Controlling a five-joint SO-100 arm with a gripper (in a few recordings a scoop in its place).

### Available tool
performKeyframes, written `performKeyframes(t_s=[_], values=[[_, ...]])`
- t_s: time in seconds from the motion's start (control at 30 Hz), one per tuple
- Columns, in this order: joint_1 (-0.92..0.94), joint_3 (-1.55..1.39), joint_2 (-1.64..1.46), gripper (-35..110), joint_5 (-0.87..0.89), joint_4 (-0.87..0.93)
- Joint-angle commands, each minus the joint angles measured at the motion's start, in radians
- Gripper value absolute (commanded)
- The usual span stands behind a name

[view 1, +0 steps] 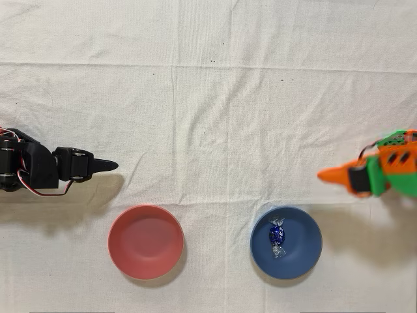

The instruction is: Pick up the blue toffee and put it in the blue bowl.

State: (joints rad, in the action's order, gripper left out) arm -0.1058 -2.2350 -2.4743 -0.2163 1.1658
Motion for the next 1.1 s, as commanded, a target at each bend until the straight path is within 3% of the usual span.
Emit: performKeyframes(t_s=[0.0, 0.1, 0.43, 1.07], values=[[0.060, -0.107, -0.193, 0, -0.031, -0.011], [0.063, -0.230, -0.324, 0, 0.120, -0.031], [0.037, -0.520, -0.598, 0, 0.322, -0.178], [0.052, -0.827, -0.790, 0, 0.256, -0.227]])
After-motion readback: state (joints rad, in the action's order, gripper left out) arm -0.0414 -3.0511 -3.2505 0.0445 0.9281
